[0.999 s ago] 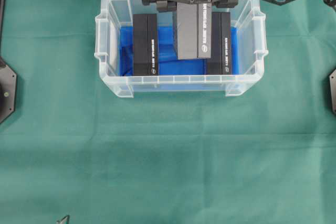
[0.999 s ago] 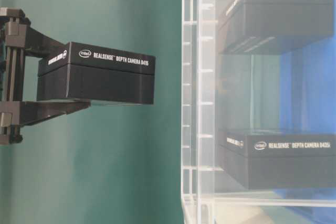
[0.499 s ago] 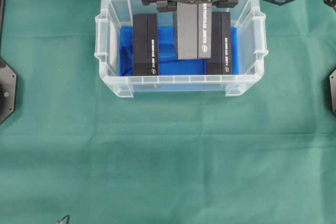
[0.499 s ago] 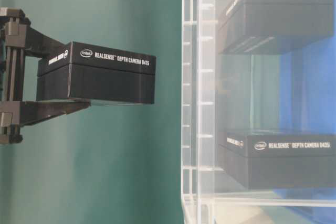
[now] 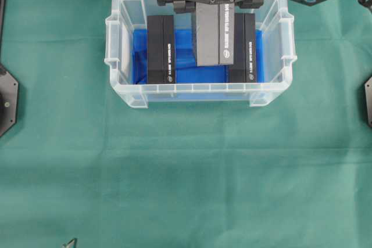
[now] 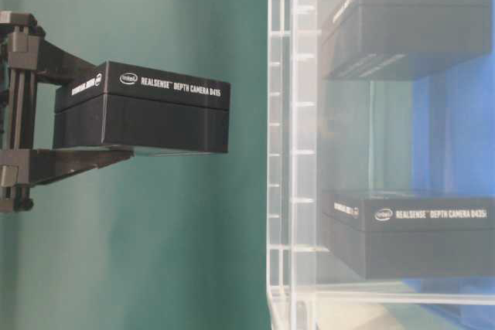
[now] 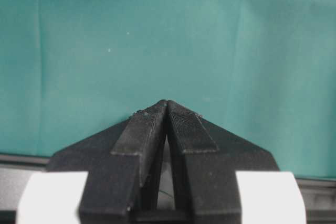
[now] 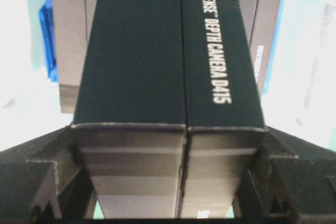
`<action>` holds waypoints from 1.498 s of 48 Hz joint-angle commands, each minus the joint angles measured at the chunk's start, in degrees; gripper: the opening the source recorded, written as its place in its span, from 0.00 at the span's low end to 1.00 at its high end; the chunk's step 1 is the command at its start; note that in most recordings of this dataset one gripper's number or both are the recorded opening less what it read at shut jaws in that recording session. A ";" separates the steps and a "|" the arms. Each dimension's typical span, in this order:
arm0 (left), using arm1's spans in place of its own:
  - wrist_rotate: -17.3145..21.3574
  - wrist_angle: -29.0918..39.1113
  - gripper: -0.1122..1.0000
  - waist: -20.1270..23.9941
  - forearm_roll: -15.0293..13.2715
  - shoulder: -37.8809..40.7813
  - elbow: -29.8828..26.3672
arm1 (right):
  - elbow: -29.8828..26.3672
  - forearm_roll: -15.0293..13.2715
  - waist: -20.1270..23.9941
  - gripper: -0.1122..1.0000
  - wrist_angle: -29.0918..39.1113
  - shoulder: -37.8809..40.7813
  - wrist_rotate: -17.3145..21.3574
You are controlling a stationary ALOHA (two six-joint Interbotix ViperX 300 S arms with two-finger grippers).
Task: Take the box out of the case with the right arm.
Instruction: 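Lift the middle black box up out of the bin, then carry the box toward the front and lower it onto the table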
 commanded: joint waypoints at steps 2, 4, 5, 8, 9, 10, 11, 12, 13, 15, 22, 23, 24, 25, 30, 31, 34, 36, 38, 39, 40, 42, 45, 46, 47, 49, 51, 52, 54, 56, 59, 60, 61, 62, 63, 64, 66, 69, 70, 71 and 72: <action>-0.09 -0.18 0.10 0.18 0.09 0.09 -1.58 | -1.76 -0.09 0.09 0.69 -0.26 -3.25 -0.09; -0.09 -0.18 0.10 0.18 0.09 0.18 -1.58 | -1.76 -0.09 0.09 0.69 -0.26 -3.25 -0.09; -0.09 -0.18 0.10 0.18 0.09 0.18 -1.58 | -1.76 -0.09 0.09 0.69 -0.26 -3.25 -0.09; -0.09 -0.18 0.10 0.18 0.09 0.18 -1.58 | -1.76 -0.26 0.09 0.69 -0.26 -3.25 -0.09; -0.09 -0.18 0.10 0.18 0.09 0.18 -1.58 | -1.76 -0.26 0.09 0.69 -0.26 -3.25 -0.09; -0.09 -0.18 0.10 0.18 0.09 0.18 -1.58 | -1.76 -0.09 0.09 0.69 -0.26 -3.25 -0.09; -0.09 -0.18 0.10 0.18 0.09 0.18 -1.58 | -1.76 -0.09 0.09 0.69 -0.26 -3.25 -0.09; -0.09 -0.18 0.10 0.18 0.18 0.18 -1.58 | -1.76 -0.09 0.09 0.69 -0.26 -3.25 -0.09; -0.09 -0.18 0.10 0.18 0.09 0.18 -1.58 | -1.76 -0.09 0.09 0.69 -0.26 -3.25 -0.09; -0.09 -0.18 0.10 0.18 0.09 0.18 -1.58 | -1.76 -0.09 0.09 0.69 -0.26 -3.25 0.00; -0.09 -0.18 0.10 0.18 0.09 0.18 -1.58 | -1.76 -0.26 0.18 0.69 -0.26 -3.25 0.00; -0.09 -0.18 0.10 0.18 0.09 0.18 -1.58 | -1.76 -0.26 0.18 0.69 -0.26 -3.25 0.00; -0.09 -0.18 0.10 0.18 0.09 0.18 -1.49 | -1.76 -0.09 0.18 0.69 -0.26 -3.25 0.09; -0.09 -0.18 0.10 0.18 0.09 0.18 -1.58 | -1.76 -0.09 0.18 0.69 -0.26 -3.25 0.09; -0.09 -0.18 0.10 0.18 0.09 0.18 -1.58 | -1.76 -0.09 0.44 0.69 -0.26 -3.16 0.18; -0.09 -0.18 0.10 0.18 0.09 0.09 -1.58 | -1.76 -0.09 0.70 0.69 -0.26 -3.25 0.26; -0.09 -0.18 0.10 0.18 0.09 0.18 -1.58 | -1.76 -0.26 1.14 0.69 -0.26 -3.25 0.62; -0.09 -0.18 0.10 0.18 0.09 0.18 -1.58 | -1.76 -0.09 1.76 0.69 -0.18 -3.25 1.23; -0.09 -0.18 0.10 0.18 0.09 0.18 -1.58 | -1.76 -0.09 2.29 0.69 0.00 -3.25 2.02; -0.09 -0.18 0.10 0.18 0.09 0.18 -1.58 | -1.76 -0.26 2.55 0.69 0.09 -3.25 2.46; -0.09 -0.18 0.10 0.18 0.09 0.18 -1.58 | -1.76 -0.26 2.81 0.69 0.18 -3.25 2.90; -0.09 -0.18 0.10 0.18 0.09 0.18 -1.58 | -1.76 -0.09 3.52 0.69 0.44 -3.25 3.60; -0.09 -0.18 0.10 0.18 0.09 0.18 -1.58 | -1.76 -0.09 4.57 0.69 0.88 -3.25 4.57; -0.09 -0.18 0.10 0.18 0.09 0.18 -1.58 | -1.76 -0.26 5.10 0.69 1.05 -3.25 5.10; -0.09 -0.18 0.10 0.18 0.09 0.18 -1.58 | -1.76 -0.26 5.45 0.69 1.14 -3.16 5.45; -0.09 -0.26 0.10 0.18 0.09 0.18 -1.58 | -1.76 -0.09 6.24 0.69 1.23 -3.25 6.15; -0.09 -0.18 0.10 0.18 0.09 0.18 -1.58 | -1.76 -0.26 7.03 0.69 1.14 -3.25 7.03; -0.09 -0.18 0.10 0.18 0.09 0.18 -1.58 | -1.76 -0.09 7.56 0.69 1.14 -3.25 7.56; -0.09 -0.18 0.10 0.18 0.09 0.18 -1.58 | -1.76 -0.09 8.35 0.69 1.23 -3.25 8.53; 0.00 -0.18 0.10 0.18 0.09 0.18 -1.58 | -1.76 -0.26 9.40 0.69 1.32 -3.25 9.67; 0.00 -0.18 0.10 0.18 0.09 0.18 -1.58 | -1.76 -0.26 10.81 0.69 1.49 -3.25 10.99; 0.00 -0.18 0.10 0.18 0.18 0.18 -1.58 | -1.76 -0.26 11.25 0.69 1.58 -3.16 11.43; 0.00 -0.18 0.10 0.18 0.09 0.18 -1.58 | -1.76 -0.26 11.69 0.69 1.67 -3.25 11.87; 0.00 -0.18 0.10 0.18 0.09 0.18 -1.58 | -1.76 -0.35 12.48 0.69 1.76 -3.25 12.66; 0.00 -0.18 0.10 0.18 0.09 0.18 -1.58 | -1.76 -0.35 12.92 0.69 1.76 -3.25 13.27; 0.00 -0.18 0.10 0.18 0.09 0.18 -1.58 | -1.76 -0.26 13.45 0.69 1.76 -3.25 13.80; 0.00 -0.18 0.10 0.18 0.09 0.18 -1.58 | -1.76 -0.35 14.33 0.69 1.76 -3.25 14.94; 0.00 -0.18 0.10 0.18 0.09 0.18 -1.58 | -1.76 -0.35 15.91 0.69 1.85 -3.08 16.26; 0.00 -0.18 0.10 0.18 0.09 0.26 -1.58 | -1.76 -0.26 16.44 0.69 1.85 -3.08 16.61; 0.00 -0.18 0.10 0.18 0.09 0.26 -1.58 | -1.76 -0.26 16.88 0.69 1.76 -2.99 17.05; 0.00 -0.18 0.10 0.18 0.09 0.26 -1.58 | -1.76 -0.35 17.67 0.69 1.76 -2.99 17.67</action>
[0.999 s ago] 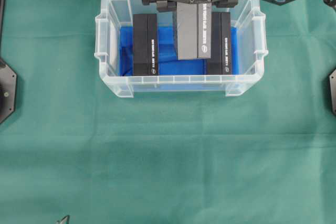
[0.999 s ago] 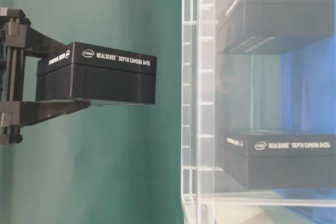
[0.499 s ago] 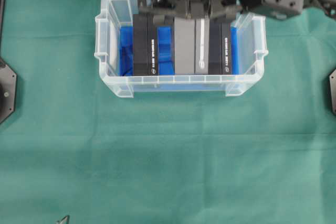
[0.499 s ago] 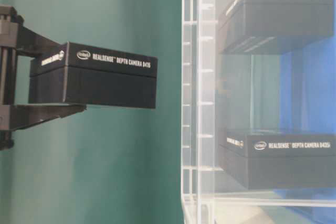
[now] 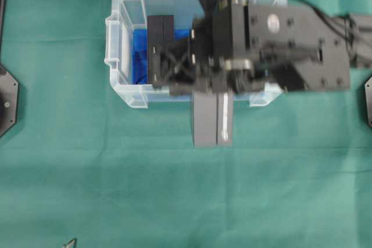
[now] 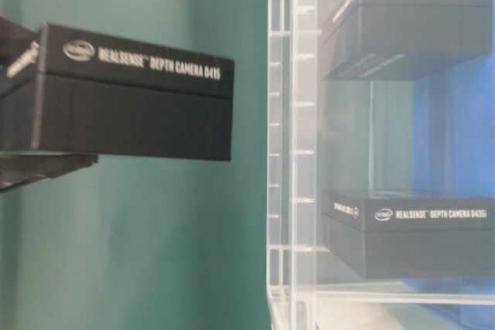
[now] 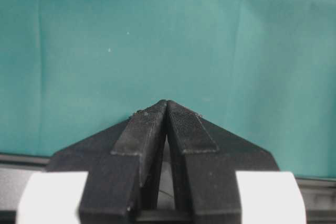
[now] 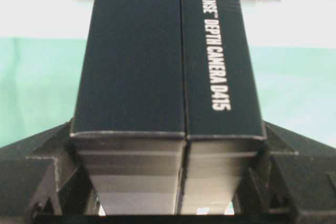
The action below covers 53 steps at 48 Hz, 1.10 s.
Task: Take the box out of the case with the right arm.
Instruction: 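Carry the box toward the front and lower it onto the table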
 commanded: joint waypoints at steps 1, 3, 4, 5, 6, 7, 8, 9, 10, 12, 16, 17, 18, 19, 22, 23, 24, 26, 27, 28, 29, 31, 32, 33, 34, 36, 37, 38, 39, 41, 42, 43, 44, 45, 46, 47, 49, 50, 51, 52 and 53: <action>0.09 -0.18 0.10 0.18 0.18 0.26 -1.58 | -1.76 -0.26 2.64 0.69 0.26 -2.99 1.67; 0.09 -0.18 0.10 0.18 0.18 0.35 -1.58 | -1.76 -0.35 3.60 0.69 0.26 -2.99 2.55; 0.09 -0.18 0.10 0.18 0.18 0.35 -1.58 | -1.76 -0.35 4.13 0.69 0.18 -2.90 3.08; 0.09 -0.18 0.10 0.18 0.18 0.35 -1.58 | -1.76 -0.35 4.57 0.69 0.26 -2.90 3.52; 0.09 -0.18 0.10 0.18 0.18 0.35 -1.58 | -1.76 -0.26 5.01 0.69 0.26 -2.90 4.04; 0.09 -0.18 0.10 0.18 0.18 0.35 -1.58 | -1.76 -0.35 5.45 0.69 0.26 -2.90 4.66; 0.09 -0.18 0.10 0.18 0.18 0.35 -1.58 | -1.76 -0.35 5.98 0.69 0.26 -2.90 5.10; 0.09 -0.18 0.10 0.18 0.18 0.35 -1.58 | -1.76 -0.26 6.42 0.69 0.18 -2.81 5.63; 0.09 -0.18 0.10 0.18 0.18 0.35 -1.58 | -1.76 -0.35 6.86 0.69 0.09 -2.81 6.15; 0.09 -0.18 0.10 0.18 0.18 0.35 -1.58 | -1.76 -0.26 8.00 0.69 0.00 -2.81 7.03; 0.09 -0.18 0.10 0.18 0.18 0.35 -1.58 | -1.85 -0.26 9.84 0.69 -0.44 -2.72 8.26; 0.09 -0.18 0.10 0.18 0.18 0.35 -1.58 | -1.85 -0.26 10.20 0.69 -0.53 -2.64 8.61; 0.09 -0.18 0.10 0.18 0.26 0.35 -1.58 | -1.93 -0.35 10.55 0.69 -0.70 -2.72 8.88; 0.09 -0.18 0.10 0.18 0.18 0.35 -1.58 | -1.93 -0.26 10.90 0.69 -0.79 -2.64 9.14; 0.09 -0.18 0.10 0.18 0.18 0.35 -1.58 | -1.93 -0.26 11.60 0.69 -1.14 -2.55 9.93; 0.09 -0.18 0.10 0.18 0.18 0.44 -1.58 | -1.85 -0.26 11.69 0.69 -1.23 -2.55 10.11; 0.09 -0.18 0.10 0.18 0.18 0.44 -1.67 | -1.93 -0.26 11.78 0.69 -1.23 -2.55 10.20; 0.09 -0.18 0.10 0.18 0.18 0.35 -1.58 | -1.85 -0.26 11.87 0.69 -1.32 -2.55 10.20; 0.09 -0.18 0.10 0.18 0.18 0.35 -1.67 | -1.85 -0.35 11.78 0.69 -1.32 -2.46 10.20; 0.09 -0.18 0.10 0.18 0.18 0.35 -1.58 | -1.93 -0.26 11.78 0.69 -1.32 -2.55 10.20; 0.09 -0.18 0.10 0.18 0.26 0.35 -1.58 | -1.93 -0.35 11.69 0.69 -1.23 -2.46 10.11; 0.09 -0.18 0.10 0.18 0.18 0.35 -1.58 | -1.93 -0.26 11.60 0.69 -1.14 -2.37 10.11; 0.09 -0.18 0.10 0.18 0.18 0.35 -1.58 | -1.85 -0.26 11.60 0.69 -1.05 -2.29 10.11; 0.09 -0.18 0.10 0.18 0.18 0.35 -1.58 | -1.76 -0.26 11.51 0.69 -0.88 -2.29 10.02; 0.09 -0.18 0.10 0.18 0.18 0.35 -1.58 | -1.76 -0.26 11.43 0.69 -0.70 -2.20 10.02; 0.09 -0.18 0.10 0.18 0.18 0.35 -1.58 | -1.76 -0.35 11.25 0.69 -0.53 -1.93 10.02; 0.09 -0.18 0.10 0.18 0.18 0.35 -1.58 | -1.67 -0.26 11.25 0.69 -0.44 -1.85 10.02; 0.09 -0.18 0.10 0.18 0.18 0.35 -1.58 | -1.58 -0.35 11.16 0.69 -0.44 -1.67 9.93; 0.09 -0.18 0.10 0.18 0.18 0.35 -1.58 | -1.58 -0.35 11.07 0.69 -0.44 -1.58 9.93; 0.09 -0.18 0.10 0.18 0.18 0.35 -1.58 | -1.49 -0.26 10.90 0.69 -0.44 -1.23 9.93; 0.09 -0.18 0.10 0.18 0.26 0.35 -1.58 | -1.41 -0.26 10.81 0.69 -0.44 -1.05 9.84; 0.09 -0.18 0.10 0.18 0.26 0.35 -1.58 | -1.41 -0.35 10.81 0.69 -0.44 -0.88 9.84; 0.09 -0.18 0.10 0.18 0.26 0.35 -1.58 | -1.32 -0.26 10.72 0.69 -0.44 -0.79 9.84; 0.09 -0.18 0.10 0.18 0.18 0.35 -1.58 | -1.14 -0.35 10.63 0.69 -0.44 -0.62 9.84; 0.09 -0.18 0.10 0.18 0.18 0.35 -1.58 | -0.97 -0.26 10.63 0.69 -0.53 -0.53 9.84; 0.09 -0.18 0.10 0.18 0.26 0.35 -1.58 | -0.88 -0.26 10.63 0.69 -0.53 -0.35 9.84; 0.09 -0.18 0.10 0.18 0.18 0.35 -1.58 | -0.44 -0.26 10.63 0.69 -0.62 -0.09 9.84; 0.09 -0.18 0.10 0.18 0.18 0.35 -1.58 | 0.00 -0.09 10.55 0.69 -0.62 -0.09 9.84; 0.09 -0.18 0.10 0.18 0.26 0.44 -1.58 | 0.26 0.00 10.55 0.69 -0.70 0.09 9.84; 0.09 -0.18 0.10 0.18 0.18 0.44 -1.58 | 0.70 0.09 10.55 0.69 -0.88 0.18 9.84; 0.09 -0.18 0.10 0.18 0.26 0.35 -1.58 | 1.05 0.18 10.55 0.69 -1.05 0.18 9.84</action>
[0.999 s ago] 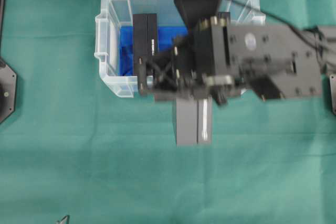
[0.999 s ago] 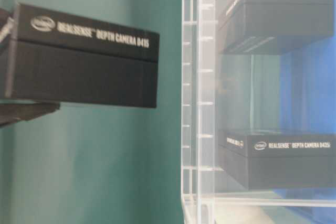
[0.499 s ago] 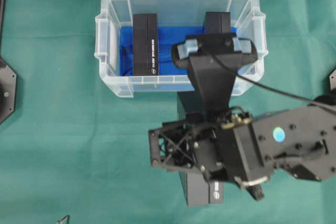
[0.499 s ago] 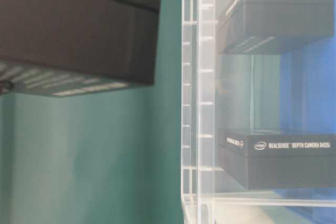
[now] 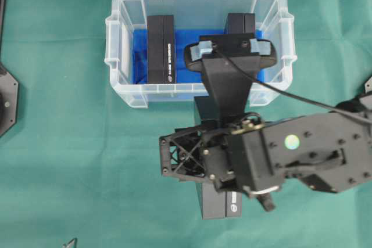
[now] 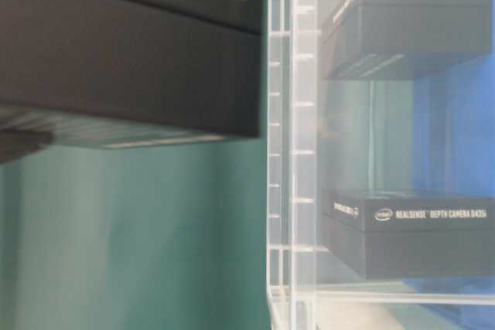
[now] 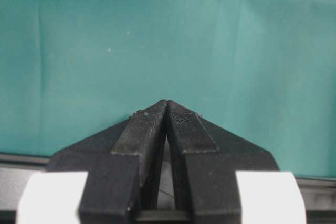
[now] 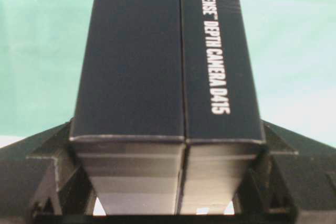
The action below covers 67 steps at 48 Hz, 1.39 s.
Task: Take the box out of the case with the right arm.
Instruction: 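Carry the box toward the front and lower it onto the table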
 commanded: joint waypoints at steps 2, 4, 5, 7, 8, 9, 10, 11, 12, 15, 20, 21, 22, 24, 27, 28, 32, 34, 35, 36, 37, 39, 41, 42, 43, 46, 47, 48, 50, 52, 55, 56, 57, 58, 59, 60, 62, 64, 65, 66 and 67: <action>0.09 -0.18 0.10 0.18 0.09 0.18 -1.49 | 0.88 0.44 -0.09 0.69 -0.97 -1.14 0.00; 0.09 -0.18 0.10 0.18 0.09 0.18 -1.49 | 1.93 0.70 -0.18 0.69 -1.85 -1.14 0.09; 0.09 -0.18 0.10 0.18 0.09 0.26 -1.49 | 2.55 0.79 -0.18 0.69 -2.37 -1.14 0.09; 0.09 -0.18 0.10 0.18 0.09 0.26 -1.49 | 3.87 1.14 -0.35 0.69 -3.78 -1.14 0.09; 0.09 -0.18 0.10 0.18 0.09 0.26 -1.49 | 4.48 1.32 -0.44 0.69 -4.39 -1.14 0.09; 0.09 -0.18 0.10 0.18 0.09 0.26 -1.49 | 5.10 1.41 -0.53 0.69 -5.10 -1.14 0.09; 0.09 -0.18 0.10 0.18 0.09 0.26 -1.49 | 5.71 1.49 -0.62 0.69 -5.71 -1.14 0.09; 0.09 -0.18 0.10 0.18 0.18 0.26 -1.49 | 6.50 1.58 -0.70 0.69 -6.50 -1.14 0.09; 0.09 -0.18 0.10 0.18 0.09 0.26 -1.49 | 7.29 1.67 -0.79 0.69 -7.21 -1.14 0.09; 0.09 -0.26 0.10 0.18 0.18 0.26 -1.49 | 9.93 1.93 -1.05 0.69 -9.32 -1.14 0.09; 0.09 -0.18 0.10 0.18 0.09 0.35 -1.49 | 15.03 3.52 -1.49 0.69 -14.59 -1.14 0.09; 0.09 -0.18 0.10 0.18 0.09 0.35 -1.49 | 16.00 3.87 -1.58 0.69 -15.73 -1.14 0.09; 0.09 -0.18 0.10 0.18 0.09 0.35 -1.49 | 16.96 4.22 -1.67 0.69 -16.79 -1.14 0.09; 0.09 -0.26 0.10 0.18 0.09 0.44 -1.49 | 18.63 4.66 -1.76 0.69 -18.98 -1.23 0.09; 0.09 -0.18 0.10 0.09 0.09 0.44 -1.41 | 21.45 5.27 -1.93 0.69 -22.24 -1.32 0.35; 0.09 -0.26 0.10 0.18 0.09 0.44 -1.49 | 22.15 5.45 -1.93 0.69 -23.03 -1.41 0.44; 0.09 -0.26 0.10 0.18 0.09 0.53 -1.49 | 24.52 6.15 -2.02 0.69 -25.66 -1.41 0.62; 0.09 -0.26 0.10 0.18 0.09 0.53 -1.49 | 25.49 6.59 -2.02 0.69 -26.72 -1.41 0.62; 0.09 -0.26 0.10 0.18 0.09 0.53 -1.49 | 26.02 6.77 -2.02 0.69 -27.07 -1.41 0.62; 0.09 -0.26 0.10 0.18 0.09 0.62 -1.49 | 26.63 7.03 -2.11 0.69 -27.51 -1.41 0.62; 0.09 -0.18 0.10 0.18 0.09 0.62 -1.49 | 27.51 7.38 -2.11 0.69 -28.30 -1.41 0.62; 0.09 -0.26 0.10 0.18 0.09 0.53 -1.49 | 28.83 7.82 -2.20 0.69 -29.44 -1.41 0.62; 0.09 -0.26 0.10 0.18 0.09 0.62 -1.41 | 29.97 8.09 -2.29 0.69 -30.76 -1.41 0.53; 0.09 -0.26 0.10 0.18 0.09 0.62 -1.41 | 30.59 8.09 -2.29 0.69 -31.46 -1.41 0.53; 0.09 -0.26 0.10 0.18 0.09 0.62 -1.41 | 31.11 8.17 -2.29 0.69 -32.26 -1.41 0.53; 0.09 -0.26 0.10 0.18 0.09 0.62 -1.49 | 32.61 8.44 -2.37 0.69 -34.89 -1.41 0.53; 0.09 -0.26 0.10 0.18 0.09 0.62 -1.41 | 33.05 8.53 -2.46 0.69 -35.60 -1.41 0.53; 0.09 -0.26 0.10 0.18 0.09 0.62 -1.41 | 33.49 8.61 -2.46 0.69 -36.21 -1.41 0.53; 0.09 -0.26 0.10 0.18 0.09 0.53 -1.41 | 34.19 8.88 -2.55 0.69 -37.44 -1.41 0.53; 0.09 -0.18 0.10 0.18 0.09 0.53 -1.41 | 35.07 9.32 -2.64 0.69 -38.67 -1.41 0.53; 0.09 -0.26 0.10 0.18 0.09 0.53 -1.49 | 35.77 9.67 -2.72 0.69 -39.73 -1.41 0.44; 0.09 -0.26 0.10 0.18 0.18 0.53 -1.41 | 35.77 9.84 -2.81 0.69 -39.90 -1.41 0.35; 0.09 -0.26 0.10 0.18 0.09 0.53 -1.41 | 35.86 9.93 -2.81 0.69 -39.90 -1.41 0.26; 0.09 -0.18 0.10 0.18 0.09 0.53 -1.41 | 35.86 10.02 -2.81 0.69 -39.90 -1.41 0.26; 0.09 -0.18 0.10 0.18 0.09 0.53 -1.49 | 35.86 10.11 -2.90 0.69 -39.90 -1.49 0.18; 0.09 -0.26 0.10 0.18 0.09 0.53 -1.41 | 35.86 10.20 -2.90 0.69 -39.90 -1.49 0.18; 0.09 -0.26 0.10 0.18 0.09 0.53 -1.41 | 36.04 10.37 -2.90 0.69 -39.81 -1.49 0.18; 0.09 -0.18 0.10 0.18 0.09 0.53 -1.41 | 36.04 10.46 -2.90 0.69 -39.81 -1.49 0.18; 0.09 -0.26 0.10 0.18 0.18 0.53 -1.41 | 36.04 10.46 -2.99 0.69 -39.81 -1.58 0.18; 0.09 -0.18 0.10 0.18 0.18 0.53 -1.49 | 36.12 10.55 -2.90 0.69 -39.81 -1.58 0.18; 0.09 -0.18 0.10 0.18 0.09 0.53 -1.49 | 36.12 10.46 -2.99 0.69 -39.73 -1.58 0.18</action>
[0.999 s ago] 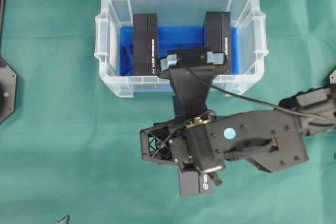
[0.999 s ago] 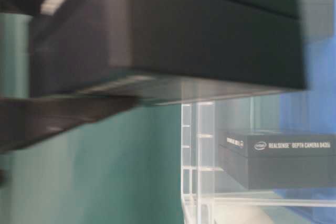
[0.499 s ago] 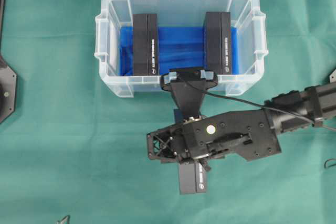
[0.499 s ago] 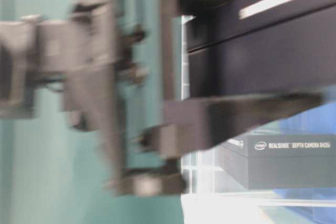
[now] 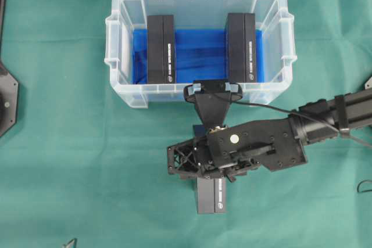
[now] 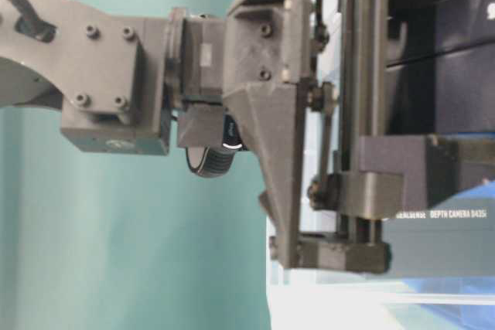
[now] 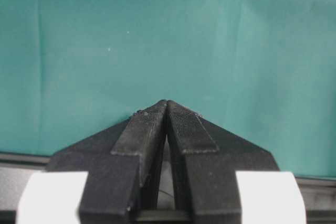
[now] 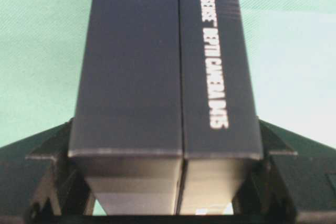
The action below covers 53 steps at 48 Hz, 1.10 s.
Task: Take the box out of the case with the right arm.
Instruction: 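Carry the box toward the front and lower it onto the table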
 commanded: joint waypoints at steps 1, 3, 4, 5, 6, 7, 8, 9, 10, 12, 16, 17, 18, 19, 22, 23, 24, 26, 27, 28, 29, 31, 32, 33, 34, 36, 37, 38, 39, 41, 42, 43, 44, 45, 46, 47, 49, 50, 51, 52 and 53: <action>0.09 -0.18 0.10 0.18 0.09 0.26 -1.58 | -0.79 0.26 -0.09 0.69 -0.09 -1.85 -0.09; 0.09 -0.09 0.10 0.18 0.09 0.18 -1.49 | -0.70 0.18 -0.09 0.69 0.18 -1.93 -0.09; 0.09 -0.18 0.10 0.18 0.09 0.18 -1.49 | -0.70 0.18 -0.09 0.69 0.35 -1.93 -0.09; 0.09 -0.09 0.10 0.18 0.09 0.18 -1.49 | -0.70 0.18 0.00 0.69 0.62 -1.93 -0.09; 0.09 -0.09 0.10 0.18 0.09 0.18 -1.49 | -0.70 0.18 -0.09 0.69 0.88 -1.93 0.00; 0.09 -0.18 0.10 0.09 0.09 0.18 -1.49 | -0.70 0.18 0.00 0.70 1.14 -1.93 0.00; 0.09 -0.09 0.10 0.18 0.09 0.18 -1.58 | -0.79 0.18 0.00 0.71 1.41 -1.93 0.00; 0.09 -0.09 0.10 0.18 0.09 0.18 -1.49 | -0.79 0.18 -0.09 0.74 1.67 -1.93 0.00; 0.09 -0.09 0.10 0.18 0.09 0.18 -1.58 | -0.79 0.09 -0.18 0.77 1.85 -1.93 0.00; 0.09 -0.09 0.10 0.18 0.09 0.18 -1.49 | -0.79 0.00 -0.09 0.83 2.20 -1.93 0.00; 0.00 -0.18 0.10 0.18 0.09 0.18 -1.58 | -1.05 -0.44 -0.09 0.92 2.46 -1.93 0.00; 0.09 -0.09 0.10 0.18 0.09 0.18 -1.58 | -1.05 -0.62 -0.09 0.93 2.46 -1.93 0.00; 0.09 -0.18 0.10 0.18 0.09 0.18 -1.58 | -1.05 -0.70 -0.09 0.94 2.55 -1.93 0.00; 0.09 -0.09 0.10 0.18 0.09 0.18 -1.58 | -1.14 -0.88 -0.09 0.94 2.55 -2.02 0.00; 0.09 -0.09 0.10 0.18 0.09 0.18 -1.49 | -1.23 -1.14 -0.18 0.93 2.55 -2.11 0.00; 0.09 -0.09 0.10 0.18 0.09 0.18 -1.58 | -1.14 -1.23 -0.18 0.93 2.55 -2.11 0.00; 0.09 -0.18 0.10 0.18 0.09 0.18 -1.58 | -1.23 -1.23 -0.18 0.93 2.55 -2.20 0.00; 0.09 -0.09 0.10 0.18 0.09 0.26 -1.58 | -1.23 -1.23 -0.18 0.93 2.55 -2.20 0.00; 0.09 -0.09 0.10 0.18 0.09 0.26 -1.58 | -1.23 -1.23 -0.18 0.93 2.55 -2.29 0.00; 0.09 -0.09 0.10 0.18 0.09 0.26 -1.58 | -1.23 -1.23 -0.18 0.93 2.55 -2.29 0.00; 0.09 -0.09 0.10 0.18 0.09 0.26 -1.58 | -1.23 -1.23 -0.18 0.93 2.55 -2.37 0.00; 0.09 -0.18 0.10 0.18 0.09 0.18 -1.58 | -1.23 -1.23 -0.18 0.93 2.55 -2.46 0.00; 0.09 -0.18 0.10 0.18 0.09 0.26 -1.58 | -1.23 -1.23 -0.26 0.93 2.55 -2.46 0.00; 0.09 -0.09 0.10 0.18 0.09 0.26 -1.58 | -1.23 -1.23 -0.26 0.93 2.55 -2.55 0.00; 0.09 -0.09 0.10 0.18 0.09 0.26 -1.58 | -1.23 -1.23 -0.26 0.93 2.55 -2.64 0.00; 0.09 -0.09 0.10 0.18 0.09 0.26 -1.58 | -1.32 -1.23 -0.26 0.93 2.55 -3.08 0.09; 0.09 -0.09 0.10 0.18 0.09 0.26 -1.58 | -1.41 -1.23 -0.26 0.93 2.64 -3.25 0.09; 0.09 -0.09 0.10 0.18 0.09 0.26 -1.58 | -1.49 -1.23 -0.26 0.93 2.72 -3.52 0.09; 0.09 -0.18 0.10 0.18 0.09 0.18 -1.58 | -1.67 -1.23 -0.26 0.93 2.90 -3.69 0.18; 0.09 -0.09 0.10 0.18 0.09 0.26 -1.58 | -1.93 -1.23 -0.26 0.93 3.43 -4.22 0.26; 0.09 -0.09 0.10 0.18 0.09 0.26 -1.58 | -2.20 -1.23 -0.26 0.93 3.78 -4.48 0.26; 0.09 -0.09 0.10 0.18 0.09 0.18 -1.58 | -2.46 -1.23 -0.26 0.93 4.22 -4.75 0.26; 0.09 -0.09 0.10 0.18 0.09 0.26 -1.58 | -2.72 -1.23 -0.26 0.93 4.83 -5.01 0.26; 0.09 -0.09 0.10 0.18 0.09 0.18 -1.58 | -3.08 -1.32 -0.26 0.93 5.45 -5.27 0.26; 0.09 -0.09 0.10 0.18 0.09 0.26 -1.58 | -3.43 -1.41 -0.26 0.93 6.15 -5.71 0.26; 0.09 -0.09 0.10 0.18 0.09 0.18 -1.58 | -3.78 -1.49 -0.26 0.93 6.94 -5.89 0.26; 0.09 -0.18 0.10 0.18 0.09 0.18 -1.58 | -4.83 -1.85 -0.26 0.93 8.61 -6.42 0.26; 0.09 -0.09 0.10 0.18 0.09 0.26 -1.58 | -5.62 -2.20 -0.26 0.93 9.93 -6.77 0.26; 0.09 -0.09 0.10 0.18 0.09 0.26 -1.58 | -6.24 -2.46 -0.26 0.93 10.81 -7.03 0.26; 0.09 -0.09 0.10 0.18 0.09 0.26 -1.58 | -6.86 -2.72 -0.26 0.93 11.60 -7.21 0.18; 0.09 -0.09 0.10 0.18 0.09 0.18 -1.58 | -7.47 -3.08 -0.26 0.93 12.48 -7.38 0.18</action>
